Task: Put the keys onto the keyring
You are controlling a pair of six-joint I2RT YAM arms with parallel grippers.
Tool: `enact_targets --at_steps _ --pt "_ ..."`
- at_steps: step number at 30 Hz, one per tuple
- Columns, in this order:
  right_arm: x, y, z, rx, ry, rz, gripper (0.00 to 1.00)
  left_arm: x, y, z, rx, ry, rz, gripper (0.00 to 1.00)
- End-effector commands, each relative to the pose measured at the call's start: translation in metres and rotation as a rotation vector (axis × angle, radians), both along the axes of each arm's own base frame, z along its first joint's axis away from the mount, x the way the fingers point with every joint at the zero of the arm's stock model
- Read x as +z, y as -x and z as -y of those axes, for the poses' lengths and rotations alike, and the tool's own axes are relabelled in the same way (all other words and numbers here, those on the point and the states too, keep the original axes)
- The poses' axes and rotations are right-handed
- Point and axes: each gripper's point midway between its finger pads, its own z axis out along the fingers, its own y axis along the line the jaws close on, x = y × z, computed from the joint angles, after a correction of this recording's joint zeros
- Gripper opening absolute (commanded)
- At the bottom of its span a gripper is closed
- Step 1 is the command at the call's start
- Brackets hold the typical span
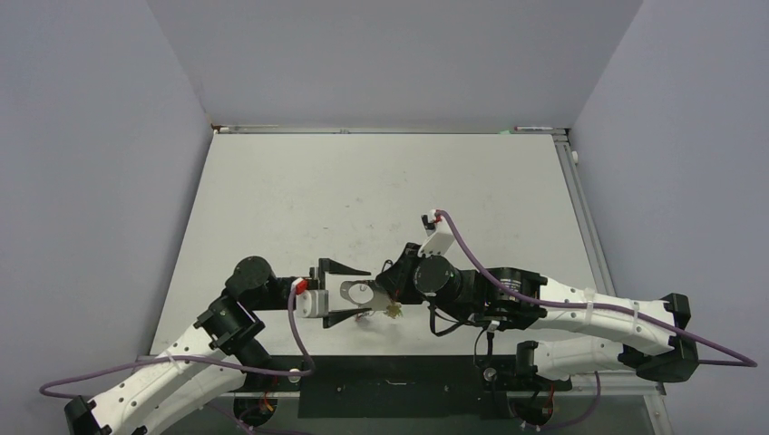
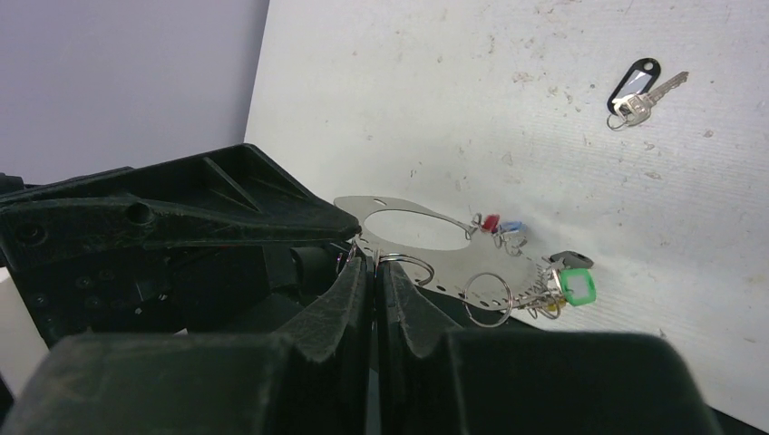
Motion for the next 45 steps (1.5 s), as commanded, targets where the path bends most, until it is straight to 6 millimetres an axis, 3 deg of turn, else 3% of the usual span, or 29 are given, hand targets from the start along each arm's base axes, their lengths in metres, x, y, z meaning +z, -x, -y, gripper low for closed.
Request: enact_targets --at_steps 1,6,13,24,26,31,36,42,45 --pt "0.033 -0.001 -0.002 -0.01 -0.129 0.008 0.05 0.021 -0.008 0.006 0.031 0.05 0.079 0.58" --pt "0.03 0.001 0.0 -0.008 -0.153 -0.003 0.05 0.013 -0.018 0.012 0.065 0.023 0.063 0.53" --pt "0.024 0.003 -0.004 -0.003 -0.167 -0.025 0.05 0.016 -0.023 0.017 0.075 0.043 0.063 0.43" --pt "0.02 0.005 -0.012 0.007 -0.188 -0.04 0.05 0.007 -0.015 0.02 0.037 0.032 0.061 0.3" --pt "0.02 0.006 -0.013 0.01 -0.193 -0.042 0.05 0.006 -0.014 0.02 0.032 0.027 0.064 0.25" --pt "0.018 0.007 -0.015 0.015 -0.192 -0.047 0.05 0.006 -0.013 0.02 0.031 0.026 0.069 0.0" --pt "0.016 0.006 -0.014 0.012 -0.194 -0.046 0.05 0.01 -0.009 0.019 0.025 0.04 0.043 0.0" --pt "0.04 -0.003 0.0 -0.011 -0.2 0.035 0.54 0.019 -0.011 0.016 0.055 0.044 -0.042 0.0" --pt "0.057 -0.011 0.012 -0.045 -0.198 0.097 0.67 0.03 -0.012 0.013 0.061 0.079 -0.097 0.0"
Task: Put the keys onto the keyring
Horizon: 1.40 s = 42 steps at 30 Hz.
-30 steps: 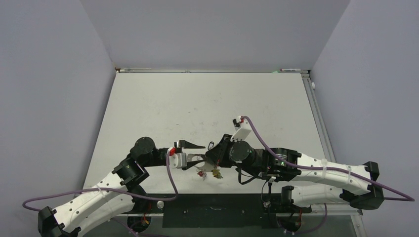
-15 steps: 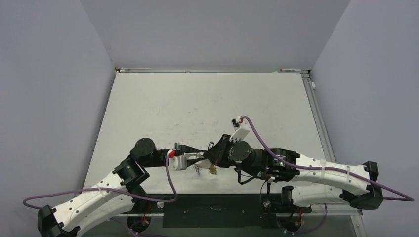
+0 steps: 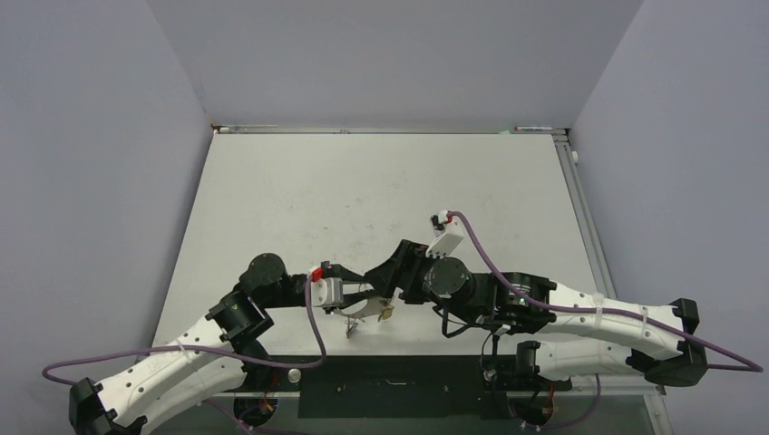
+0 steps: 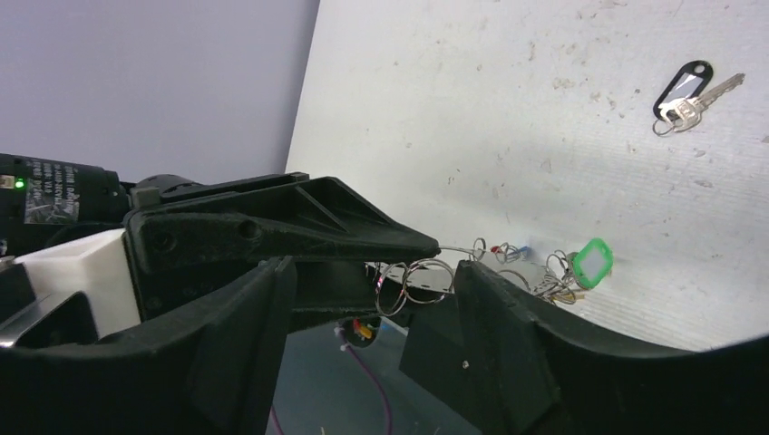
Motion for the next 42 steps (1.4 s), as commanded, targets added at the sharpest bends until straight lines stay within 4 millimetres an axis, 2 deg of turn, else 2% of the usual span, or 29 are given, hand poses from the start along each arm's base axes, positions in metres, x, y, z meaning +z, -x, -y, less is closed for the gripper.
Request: enact_targets --at_steps 1,4,6,8,12,15,21,23,26,29,35,42 --pt "0.058 -0.018 0.021 -0.075 -0.077 0.134 0.67 0.047 0.001 -0.004 0.009 0.119 -0.035 0.0" --pt "0.075 -0.025 0.032 -0.073 -0.048 0.248 0.64 0.054 0.003 -0.007 -0.004 0.152 -0.09 0.0" --pt "0.086 -0.024 0.034 -0.003 -0.007 0.386 0.6 0.059 0.008 -0.01 -0.018 0.17 -0.117 0.0" --pt "0.095 -0.014 0.029 0.139 0.028 0.555 0.57 0.065 0.012 -0.012 -0.037 0.181 -0.133 0.0" --pt "0.099 0.006 0.03 0.346 0.076 0.822 0.56 0.067 0.026 -0.014 -0.094 0.182 -0.201 0.0" --pt "0.091 0.014 0.028 0.468 0.149 0.988 0.53 0.066 0.034 -0.014 -0.135 0.165 -0.234 0.0" --pt "0.046 0.026 0.013 0.705 0.402 1.23 0.56 0.062 0.044 -0.016 -0.169 0.108 -0.319 0.0" --pt "0.04 0.037 0.008 0.786 0.441 1.319 0.56 0.058 0.047 -0.017 -0.169 0.08 -0.357 0.0" --pt "0.043 0.049 0.005 0.857 0.465 1.442 0.53 0.048 0.051 -0.017 -0.181 0.036 -0.421 0.0" --pt "0.055 0.059 0.002 0.926 0.44 1.511 0.51 0.036 0.053 -0.016 -0.187 -0.012 -0.501 0.0" --pt "0.062 0.073 -0.004 1.062 0.437 1.538 0.47 0.026 0.05 -0.01 -0.187 -0.082 -0.6 0.0" --pt "0.053 0.064 -0.012 1.157 0.463 1.481 0.43 0.026 0.057 -0.01 -0.227 -0.109 -0.655 0.0"
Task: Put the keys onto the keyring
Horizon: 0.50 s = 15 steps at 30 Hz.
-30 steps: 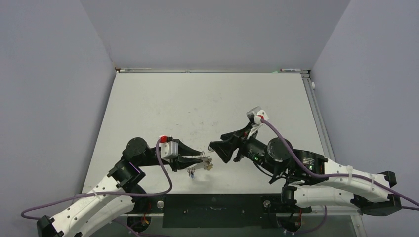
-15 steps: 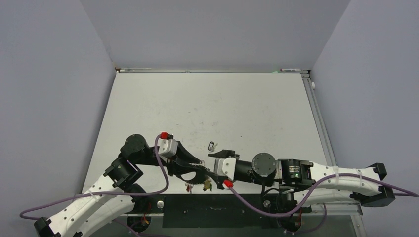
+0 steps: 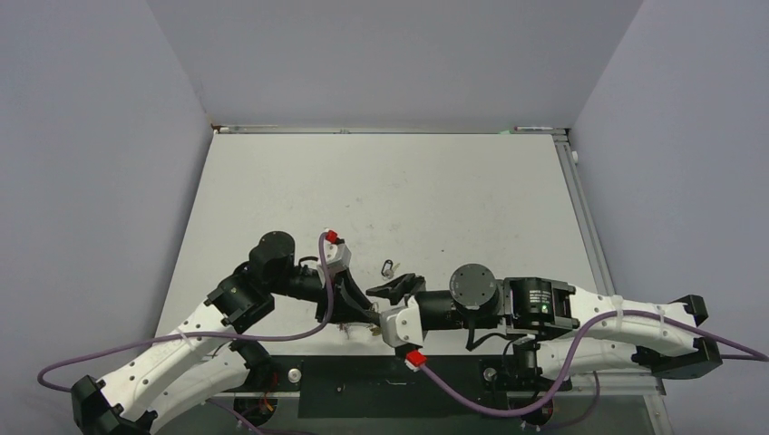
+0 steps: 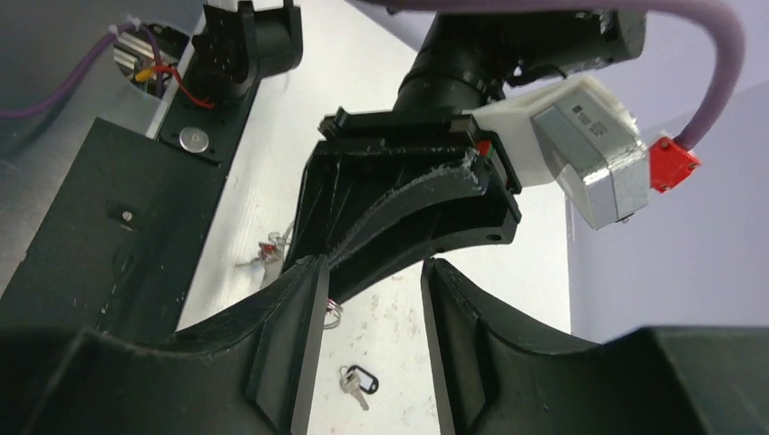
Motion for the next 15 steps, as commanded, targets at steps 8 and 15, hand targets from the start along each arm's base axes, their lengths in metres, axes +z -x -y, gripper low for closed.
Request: enact_targets --at_steps 8,15 --pt "-0.02 -0.002 -0.007 0.108 0.148 -0.073 0.4 0.04 0.025 -0.005 -0.133 0.104 -0.004 0.0" --pt "-0.024 0.011 -0.009 0.181 0.197 -0.11 0.39 0.04 0.027 -0.005 -0.142 0.105 -0.008 0.0"
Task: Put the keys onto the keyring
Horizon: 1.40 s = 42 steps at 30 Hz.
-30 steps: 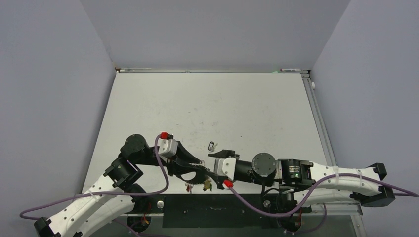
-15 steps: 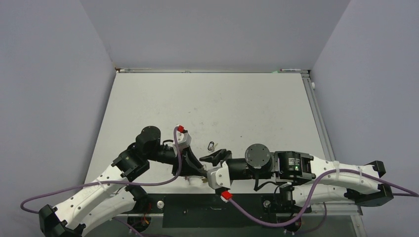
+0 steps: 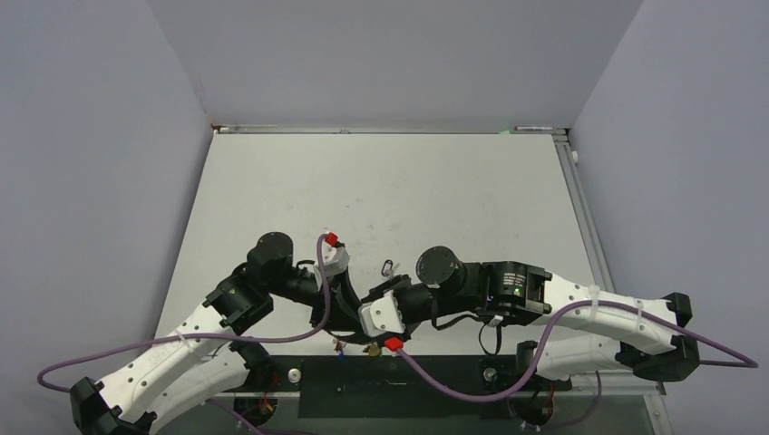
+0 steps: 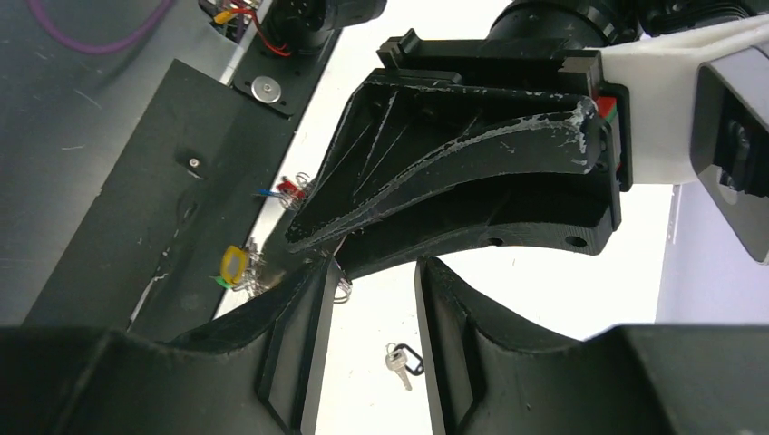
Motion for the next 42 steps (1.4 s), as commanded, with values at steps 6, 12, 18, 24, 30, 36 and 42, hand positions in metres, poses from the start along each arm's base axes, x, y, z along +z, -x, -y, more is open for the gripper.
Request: enact_targets --at_steps 6,12,18,24,30,36,42 --pt "0.016 0.022 0.003 0.112 -0.005 -0.05 0.38 0.03 0.006 0.0 -0.047 0.09 0.067 0.0" --pt "0.005 0.021 -0.002 0.114 0.035 -0.063 0.38 0.03 0.008 0.0 -0.06 0.089 0.062 0.0" --pt "-0.001 0.019 -0.01 0.114 0.059 -0.065 0.36 0.029 0.009 0.0 -0.064 0.087 0.059 0.0" --pt "-0.003 0.017 -0.012 0.104 0.063 -0.06 0.22 0.029 0.009 0.0 -0.063 0.088 0.06 0.0" --pt "0.004 0.008 -0.012 0.073 0.018 -0.012 0.14 0.03 0.011 -0.001 -0.069 0.092 0.063 0.0" --pt "0.025 0.006 -0.011 0.067 -0.097 0.033 0.05 0.033 0.014 -0.002 -0.083 0.104 0.068 0.0" --pt "0.03 0.002 -0.012 0.045 -0.119 0.046 0.05 0.038 0.018 -0.004 -0.098 0.126 0.076 0.0"
